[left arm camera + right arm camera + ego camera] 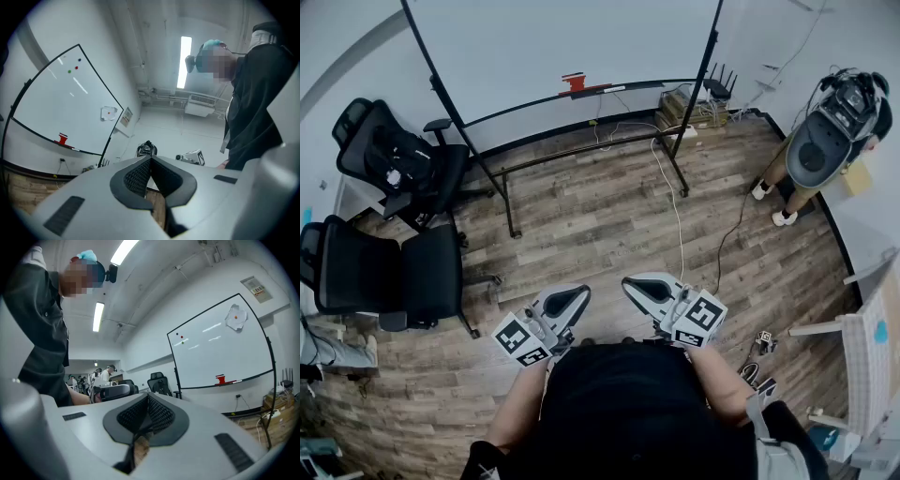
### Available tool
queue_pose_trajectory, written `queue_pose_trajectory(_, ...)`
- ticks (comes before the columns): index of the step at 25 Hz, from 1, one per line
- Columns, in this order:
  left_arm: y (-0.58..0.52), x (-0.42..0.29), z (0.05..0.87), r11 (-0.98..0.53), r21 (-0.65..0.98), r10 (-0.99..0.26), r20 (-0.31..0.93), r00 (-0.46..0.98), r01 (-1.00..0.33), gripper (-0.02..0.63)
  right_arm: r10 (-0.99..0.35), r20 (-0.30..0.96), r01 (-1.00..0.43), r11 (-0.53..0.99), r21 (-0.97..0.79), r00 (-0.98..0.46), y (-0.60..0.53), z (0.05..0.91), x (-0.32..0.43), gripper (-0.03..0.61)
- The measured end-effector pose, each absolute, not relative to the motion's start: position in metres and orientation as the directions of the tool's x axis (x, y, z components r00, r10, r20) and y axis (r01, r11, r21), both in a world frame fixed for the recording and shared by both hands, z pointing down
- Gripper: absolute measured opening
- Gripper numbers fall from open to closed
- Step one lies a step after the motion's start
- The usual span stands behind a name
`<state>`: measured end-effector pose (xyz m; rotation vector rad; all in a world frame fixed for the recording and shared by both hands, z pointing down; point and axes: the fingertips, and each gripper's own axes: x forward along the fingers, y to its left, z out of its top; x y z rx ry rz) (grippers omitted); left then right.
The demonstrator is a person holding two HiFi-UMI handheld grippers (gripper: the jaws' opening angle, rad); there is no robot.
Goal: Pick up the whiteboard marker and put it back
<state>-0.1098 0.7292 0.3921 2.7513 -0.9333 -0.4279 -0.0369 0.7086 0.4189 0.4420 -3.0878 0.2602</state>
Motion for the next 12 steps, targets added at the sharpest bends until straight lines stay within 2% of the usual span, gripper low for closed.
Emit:
queue_pose_trajectory(8, 0.724, -0.058, 0.401, -0.795, 0.311, -0.586, -0.174, 0.791, -0.521, 0.012, -0.352, 0.061, -0.356, 0.909, -0.217, -0.934, 0.703, 0.432, 0.018, 0.021)
queue_pose_trajectory(12, 0.724, -0.040, 0.400, -0.785, 0.321, -0.600, -0.180, 0.779, -0.530, 0.012, -0.266, -0.014, -0.259, 0.948, -0.187, -0.964, 0.728, 0.416, 0.037, 0.021)
